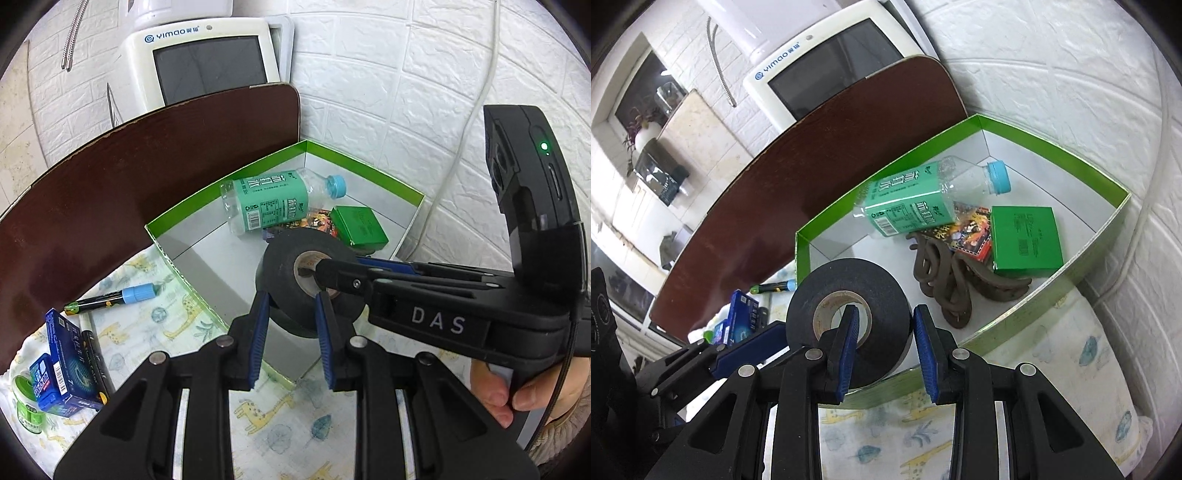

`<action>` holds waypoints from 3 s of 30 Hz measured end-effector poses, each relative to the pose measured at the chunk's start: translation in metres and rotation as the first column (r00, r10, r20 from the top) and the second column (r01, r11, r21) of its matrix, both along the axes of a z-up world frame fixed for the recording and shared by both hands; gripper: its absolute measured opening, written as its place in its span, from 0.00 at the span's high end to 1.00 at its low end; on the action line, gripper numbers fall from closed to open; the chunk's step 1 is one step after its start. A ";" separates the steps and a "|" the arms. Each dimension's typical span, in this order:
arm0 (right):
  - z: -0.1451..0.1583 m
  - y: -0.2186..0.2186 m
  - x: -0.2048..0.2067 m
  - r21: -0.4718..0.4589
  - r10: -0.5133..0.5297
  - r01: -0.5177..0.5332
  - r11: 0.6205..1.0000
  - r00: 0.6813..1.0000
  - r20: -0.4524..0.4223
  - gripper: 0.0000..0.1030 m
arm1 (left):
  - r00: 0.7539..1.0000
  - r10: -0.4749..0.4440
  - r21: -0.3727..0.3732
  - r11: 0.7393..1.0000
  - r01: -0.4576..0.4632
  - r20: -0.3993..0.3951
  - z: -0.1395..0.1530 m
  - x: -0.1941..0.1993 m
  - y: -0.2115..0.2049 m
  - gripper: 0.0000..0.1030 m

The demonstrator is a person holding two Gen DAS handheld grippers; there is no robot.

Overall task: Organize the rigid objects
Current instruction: 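Lower the tape roll into the green box and open both tools, then move both tools back to the blue mint box on the cloth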

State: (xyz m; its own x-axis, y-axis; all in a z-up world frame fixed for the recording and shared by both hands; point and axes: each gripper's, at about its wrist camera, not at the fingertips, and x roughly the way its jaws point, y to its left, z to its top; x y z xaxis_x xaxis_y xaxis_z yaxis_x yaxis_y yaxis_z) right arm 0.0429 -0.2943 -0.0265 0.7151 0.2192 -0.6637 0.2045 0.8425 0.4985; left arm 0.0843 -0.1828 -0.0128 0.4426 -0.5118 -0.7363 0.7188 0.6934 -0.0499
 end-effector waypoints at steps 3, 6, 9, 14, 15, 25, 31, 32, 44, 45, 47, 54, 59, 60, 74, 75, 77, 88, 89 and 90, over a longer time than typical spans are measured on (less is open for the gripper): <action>-0.003 -0.001 0.000 0.003 0.003 -0.003 1.000 1.000 -0.007 0.67 | 1.000 0.005 0.008 1.000 -0.005 -0.007 -0.003 0.001 -0.004 0.78; -0.007 -0.004 0.001 0.018 0.006 -0.006 1.000 1.000 -0.017 0.67 | 1.000 0.007 0.015 1.000 -0.007 -0.010 -0.005 0.002 -0.006 0.78; -0.007 -0.005 0.000 0.022 0.004 -0.003 1.000 1.000 -0.015 0.67 | 1.000 0.011 0.022 1.000 -0.011 -0.017 -0.008 0.003 -0.007 0.78; -0.007 -0.006 -0.001 0.046 0.015 -0.015 0.999 1.000 -0.006 0.67 | 0.998 -0.025 0.001 1.000 0.025 -0.049 -0.010 0.001 -0.009 0.78; -0.006 -0.005 -0.001 0.048 0.017 -0.017 0.999 1.000 -0.004 0.67 | 0.999 -0.032 0.006 0.999 0.032 -0.038 -0.009 -0.001 -0.011 0.78; 0.005 0.012 0.000 0.015 0.042 -0.043 0.999 0.999 0.010 0.67 | 1.000 -0.010 0.002 1.000 0.010 0.008 -0.001 -0.010 0.008 0.76; 0.011 0.033 0.004 -0.008 0.091 -0.091 0.996 0.996 0.013 0.67 | 0.997 0.072 -0.014 0.997 -0.071 0.018 0.004 -0.006 0.045 0.76; 0.012 0.038 0.005 -0.013 0.101 -0.101 0.995 0.995 0.012 0.67 | 0.996 0.089 -0.018 0.996 -0.089 0.018 0.005 -0.005 0.053 0.76; 0.019 0.114 0.026 -0.070 0.251 -0.251 0.965 0.968 -0.005 0.67 | 0.933 0.359 -0.084 0.931 -0.356 0.014 0.001 0.009 0.168 0.75; 0.020 0.120 0.028 -0.074 0.263 -0.262 0.962 0.965 -0.006 0.67 | 0.924 0.383 -0.087 0.920 -0.381 0.009 -0.003 0.010 0.179 0.72; 0.020 0.138 0.033 -0.083 0.292 -0.292 0.953 0.956 -0.009 0.67 | 0.900 0.437 -0.089 0.896 -0.434 0.009 -0.009 0.011 0.203 0.60; 0.009 0.197 0.056 -0.038 0.401 -0.403 0.915 0.915 -0.043 0.67 | 0.859 0.510 -0.079 0.856 -0.511 -0.035 -0.039 0.020 0.253 0.54; -0.010 0.241 0.074 0.017 0.469 -0.469 0.883 0.879 -0.090 0.67 | 0.867 0.492 -0.077 0.864 -0.498 -0.086 -0.060 0.035 0.267 0.54; -0.014 0.248 0.078 0.026 0.477 -0.477 0.879 0.873 -0.101 0.67 | 0.869 0.486 -0.078 0.866 -0.493 -0.094 -0.063 0.038 0.270 0.54; -0.043 0.270 0.122 0.070 0.399 -0.392 0.917 0.901 -0.172 0.42 | 0.894 0.427 -0.111 0.890 -0.441 -0.134 -0.077 0.076 0.270 0.56; -0.044 0.270 0.122 0.075 0.398 -0.391 0.917 0.901 -0.175 0.42 | 0.896 0.424 -0.107 0.892 -0.439 -0.135 -0.079 0.078 0.268 0.56; -0.039 0.270 0.118 0.063 0.392 -0.387 0.920 0.905 -0.166 0.42 | 0.895 0.424 -0.109 0.892 -0.439 -0.140 -0.081 0.081 0.268 0.56; -0.029 0.276 0.115 0.007 0.356 -0.360 0.933 0.920 -0.165 0.42 | 0.885 0.439 -0.117 0.881 -0.458 -0.155 -0.084 0.090 0.271 0.56; -0.025 0.275 0.111 0.000 0.356 -0.361 0.933 0.922 -0.149 0.42 | 0.884 0.439 -0.120 0.880 -0.459 -0.159 -0.084 0.091 0.272 0.56; -0.021 0.273 0.108 -0.007 0.358 -0.362 0.932 0.925 -0.128 0.42 | 0.883 0.440 -0.123 0.879 -0.461 -0.162 -0.084 0.092 0.272 0.56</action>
